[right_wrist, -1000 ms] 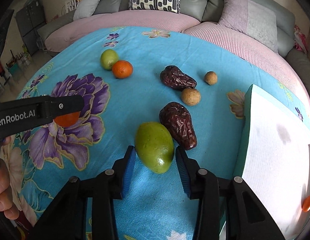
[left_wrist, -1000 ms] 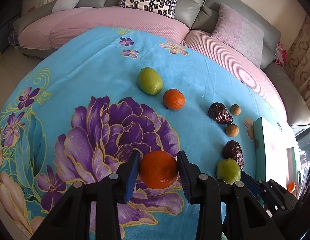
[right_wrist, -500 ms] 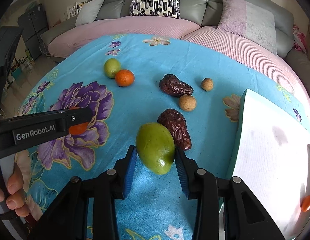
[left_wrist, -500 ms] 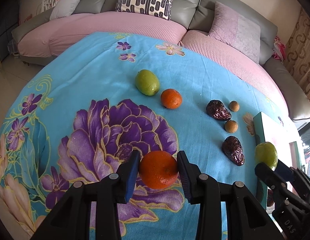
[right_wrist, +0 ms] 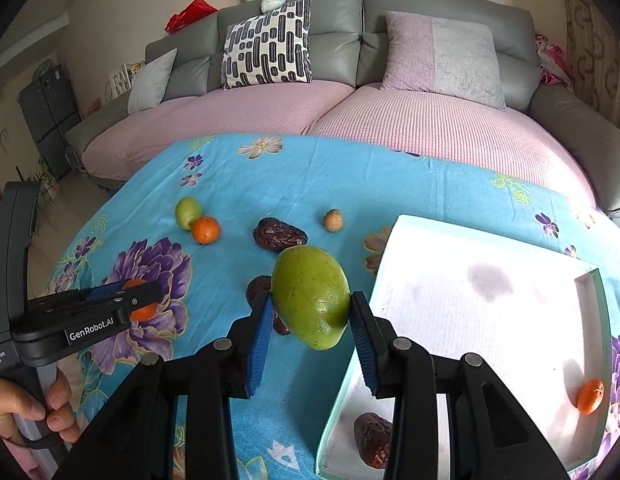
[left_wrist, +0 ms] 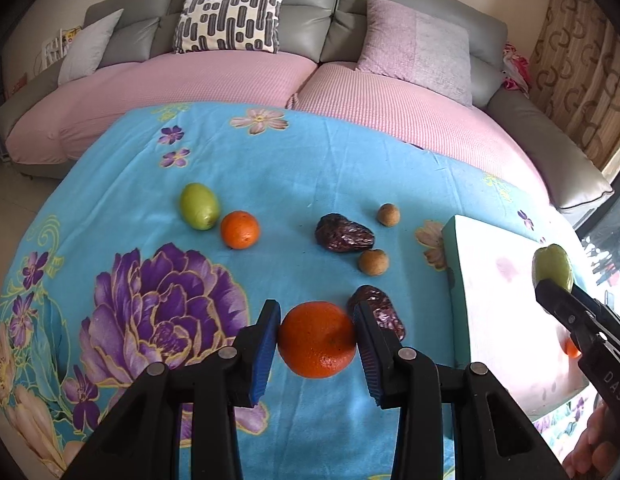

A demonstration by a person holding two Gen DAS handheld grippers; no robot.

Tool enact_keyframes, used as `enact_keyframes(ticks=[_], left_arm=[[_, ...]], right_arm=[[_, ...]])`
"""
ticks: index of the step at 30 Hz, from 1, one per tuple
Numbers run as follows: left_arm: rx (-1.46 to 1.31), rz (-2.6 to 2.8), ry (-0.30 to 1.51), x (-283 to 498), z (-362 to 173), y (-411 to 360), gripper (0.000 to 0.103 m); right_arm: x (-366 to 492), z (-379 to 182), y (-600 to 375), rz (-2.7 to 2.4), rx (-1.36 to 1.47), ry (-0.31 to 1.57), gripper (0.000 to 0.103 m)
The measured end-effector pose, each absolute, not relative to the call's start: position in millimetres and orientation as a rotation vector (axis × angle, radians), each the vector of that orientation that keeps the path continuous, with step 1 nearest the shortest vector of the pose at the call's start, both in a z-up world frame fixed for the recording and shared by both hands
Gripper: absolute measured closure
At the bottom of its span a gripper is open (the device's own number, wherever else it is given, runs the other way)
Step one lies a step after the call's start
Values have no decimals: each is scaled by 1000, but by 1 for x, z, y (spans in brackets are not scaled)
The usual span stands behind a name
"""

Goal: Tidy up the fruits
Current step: 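Carry the orange with the left tool and the mango with the right tool into the tray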

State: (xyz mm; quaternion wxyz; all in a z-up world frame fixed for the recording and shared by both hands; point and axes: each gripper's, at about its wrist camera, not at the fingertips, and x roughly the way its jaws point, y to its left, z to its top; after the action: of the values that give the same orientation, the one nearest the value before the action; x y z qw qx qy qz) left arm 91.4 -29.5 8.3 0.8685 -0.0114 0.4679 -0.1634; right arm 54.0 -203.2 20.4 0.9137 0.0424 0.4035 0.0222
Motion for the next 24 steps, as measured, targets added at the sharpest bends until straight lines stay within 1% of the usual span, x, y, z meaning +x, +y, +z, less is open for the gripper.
enact_keyframes(ticks=[14,24], left_arm=[[142,-573,949,74,26,-139,63],[261,-700,940,55,6,-195,63]], right_arm=[[22,41,-320,-224,219,774,63],[-12,41,-400,-463,272,756,63]])
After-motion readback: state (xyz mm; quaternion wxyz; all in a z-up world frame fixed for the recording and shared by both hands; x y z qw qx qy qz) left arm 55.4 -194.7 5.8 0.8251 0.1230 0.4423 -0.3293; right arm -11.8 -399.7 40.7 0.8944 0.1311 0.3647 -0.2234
